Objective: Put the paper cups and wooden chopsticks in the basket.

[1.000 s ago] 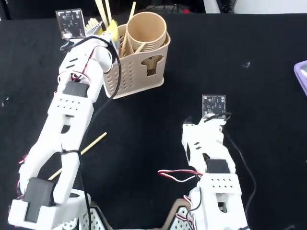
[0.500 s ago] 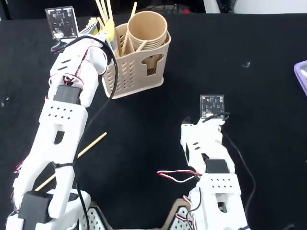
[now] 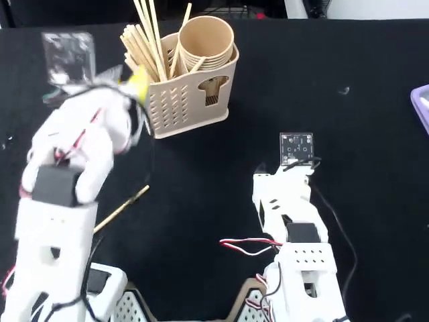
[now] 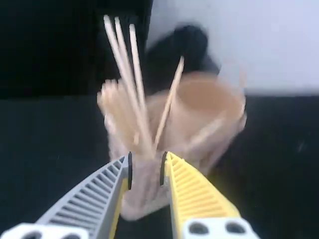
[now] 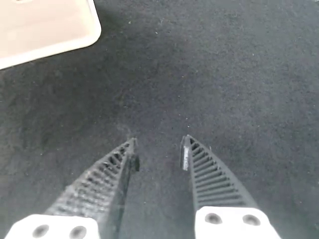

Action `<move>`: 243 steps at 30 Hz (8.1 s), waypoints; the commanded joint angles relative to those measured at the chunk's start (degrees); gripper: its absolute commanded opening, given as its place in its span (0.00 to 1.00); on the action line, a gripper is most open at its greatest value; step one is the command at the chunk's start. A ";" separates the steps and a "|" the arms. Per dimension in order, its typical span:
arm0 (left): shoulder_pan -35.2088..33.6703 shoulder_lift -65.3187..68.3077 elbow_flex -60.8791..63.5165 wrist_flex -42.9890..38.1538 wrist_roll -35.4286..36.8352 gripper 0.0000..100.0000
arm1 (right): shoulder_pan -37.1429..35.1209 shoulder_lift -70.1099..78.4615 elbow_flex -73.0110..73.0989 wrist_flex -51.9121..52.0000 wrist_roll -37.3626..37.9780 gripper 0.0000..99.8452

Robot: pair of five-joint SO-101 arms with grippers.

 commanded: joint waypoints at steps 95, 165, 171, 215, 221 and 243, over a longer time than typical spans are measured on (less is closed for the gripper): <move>-13.67 34.81 2.07 24.44 -38.42 0.03 | -0.88 -1.19 -1.54 -1.49 0.62 0.15; 0.48 26.20 -18.33 -35.87 11.69 0.12 | -0.88 -1.19 -1.54 -1.58 0.62 0.15; 0.31 26.02 -27.47 -22.42 11.43 0.12 | -0.88 -1.19 -1.54 -1.58 0.62 0.15; -11.21 30.15 -16.40 -45.10 11.78 0.11 | -0.70 -1.27 -2.15 -1.49 0.62 0.15; -11.38 17.05 -18.77 -27.78 11.43 0.12 | -0.70 -1.27 -2.15 -1.49 0.62 0.15; -11.38 -42.02 36.44 -23.12 0.53 0.12 | -0.79 -1.27 -2.07 -1.41 0.62 0.15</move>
